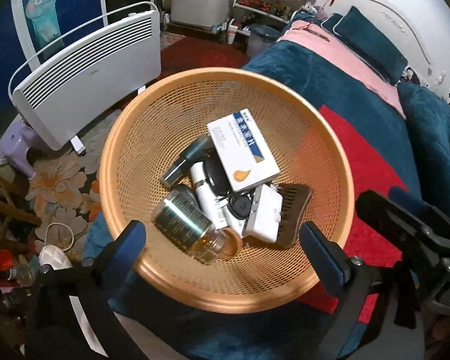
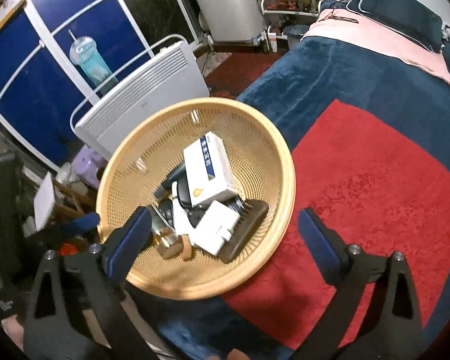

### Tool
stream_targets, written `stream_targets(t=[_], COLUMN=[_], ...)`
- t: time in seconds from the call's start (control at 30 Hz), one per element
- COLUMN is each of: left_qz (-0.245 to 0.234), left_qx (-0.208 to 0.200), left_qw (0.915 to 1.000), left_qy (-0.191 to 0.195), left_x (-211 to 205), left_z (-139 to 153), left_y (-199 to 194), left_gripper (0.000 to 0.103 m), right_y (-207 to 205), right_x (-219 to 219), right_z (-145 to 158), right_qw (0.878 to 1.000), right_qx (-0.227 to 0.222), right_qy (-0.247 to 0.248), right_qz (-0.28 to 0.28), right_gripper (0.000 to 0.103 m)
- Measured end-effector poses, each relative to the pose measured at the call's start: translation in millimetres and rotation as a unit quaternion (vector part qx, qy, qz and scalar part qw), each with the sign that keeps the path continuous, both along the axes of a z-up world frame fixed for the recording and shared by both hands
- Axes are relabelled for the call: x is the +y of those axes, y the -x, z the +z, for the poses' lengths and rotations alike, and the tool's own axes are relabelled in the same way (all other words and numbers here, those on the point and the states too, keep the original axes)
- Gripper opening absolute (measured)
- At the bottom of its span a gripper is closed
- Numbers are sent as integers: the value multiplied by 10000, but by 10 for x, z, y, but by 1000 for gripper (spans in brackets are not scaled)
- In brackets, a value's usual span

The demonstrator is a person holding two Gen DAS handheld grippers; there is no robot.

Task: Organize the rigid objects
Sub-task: 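Withdraw both open tools up from the basket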

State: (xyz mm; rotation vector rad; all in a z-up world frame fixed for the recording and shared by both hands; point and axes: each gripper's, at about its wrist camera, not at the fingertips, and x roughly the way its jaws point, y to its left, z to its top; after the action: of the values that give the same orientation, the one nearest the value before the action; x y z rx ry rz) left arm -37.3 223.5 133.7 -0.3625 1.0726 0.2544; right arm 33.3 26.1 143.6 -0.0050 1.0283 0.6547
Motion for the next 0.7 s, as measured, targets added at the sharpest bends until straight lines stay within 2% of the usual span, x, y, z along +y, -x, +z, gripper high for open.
stream_targets(t=[0.03,0.5,0.7], left_qz=[5,80,118], left_qx=[12,106,130], left_qw=[10000,9999,9998], left_qy=[1,-8,99], left_x=[4,36,56], left_z=[-9,-71,-118], left_y=[12,111,146], left_gripper=[102,102,102], right_y=[-2,66,82], right_x=[-5,-16,-35], right_z=[-13,-31,-47], right_qw=[10000,9999,9999], right_qx=[18,78,92], right_qy=[31,80,89], right_qz=[-4,-23,-66], right_gripper=[103,103,103])
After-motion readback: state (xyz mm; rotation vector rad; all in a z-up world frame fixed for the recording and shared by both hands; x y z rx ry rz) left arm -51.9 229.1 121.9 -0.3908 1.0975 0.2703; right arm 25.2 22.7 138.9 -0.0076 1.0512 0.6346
